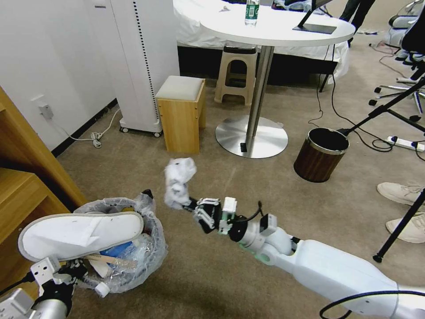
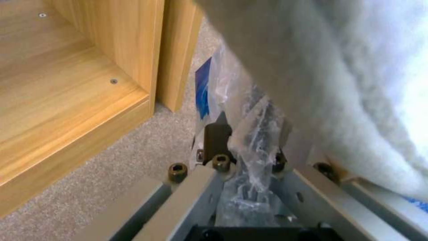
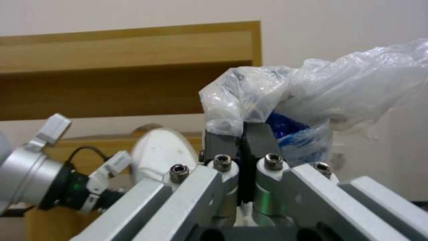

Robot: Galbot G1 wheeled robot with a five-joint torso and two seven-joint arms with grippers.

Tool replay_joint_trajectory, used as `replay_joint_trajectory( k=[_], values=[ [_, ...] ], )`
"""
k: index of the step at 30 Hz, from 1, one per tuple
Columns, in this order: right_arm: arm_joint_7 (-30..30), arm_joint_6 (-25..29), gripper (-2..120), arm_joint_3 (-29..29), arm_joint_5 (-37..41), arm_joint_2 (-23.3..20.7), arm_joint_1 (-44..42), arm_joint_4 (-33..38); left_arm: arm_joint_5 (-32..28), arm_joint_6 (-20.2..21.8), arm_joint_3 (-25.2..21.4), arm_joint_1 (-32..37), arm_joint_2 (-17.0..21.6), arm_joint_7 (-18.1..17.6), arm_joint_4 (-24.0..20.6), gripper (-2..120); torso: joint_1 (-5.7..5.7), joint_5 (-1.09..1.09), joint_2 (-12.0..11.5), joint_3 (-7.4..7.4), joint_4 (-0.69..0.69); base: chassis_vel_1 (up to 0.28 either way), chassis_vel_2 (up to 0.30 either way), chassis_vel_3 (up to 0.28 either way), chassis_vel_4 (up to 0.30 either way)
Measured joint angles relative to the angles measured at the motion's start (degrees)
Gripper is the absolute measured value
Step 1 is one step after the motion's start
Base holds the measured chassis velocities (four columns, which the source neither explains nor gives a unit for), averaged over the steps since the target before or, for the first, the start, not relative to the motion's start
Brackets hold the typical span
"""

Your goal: Pick up the trash bin and place the garbage on the floor into it.

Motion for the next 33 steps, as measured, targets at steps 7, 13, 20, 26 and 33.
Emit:
replay_joint_trajectory(
  k=[7,13,20,26,33],
  values=[
    [0.13,-0.07,0,-6.44,0.34,1.30,2.48,-0.76,-0.32,0.19,-0.06,-0.46,0.06,-0.13,0.33,0,0.00,0.01,0.00,0.00,0.00,0.000,0.000,0.000,0.000],
    [0.12,-0.06,0,-10.86,0.33,1.99,4.24,-1.29,-0.38,0.26,0.03,-0.61,-0.15,-0.18,0.52,0,0.00,0.01,0.00,0.00,0.00,0.000,0.000,0.000,0.000],
    [0.65,-0.05,0,-14.72,0.00,3.77,6.55,-1.95,-0.33,0.32,0.10,-0.85,-0.44,-0.21,0.55,0,0.00,0.01,0.00,0.00,0.00,0.000,0.000,0.000,0.000],
    [1.65,-0.17,0,-16.98,-0.30,5.61,8.18,-2.60,-0.30,0.36,0.08,-0.80,-0.88,-0.22,0.27,0,0.00,0.01,0.00,0.00,0.00,0.000,0.000,0.000,0.000],
    [2.70,-0.55,0,-19.42,-0.19,8.11,10.86,-3.47,0.03,0.42,0.45,-0.88,-1.50,-0.20,0.10,0,0.00,0.01,0.00,0.00,0.01,0.000,0.000,0.000,0.000]
  ],
)
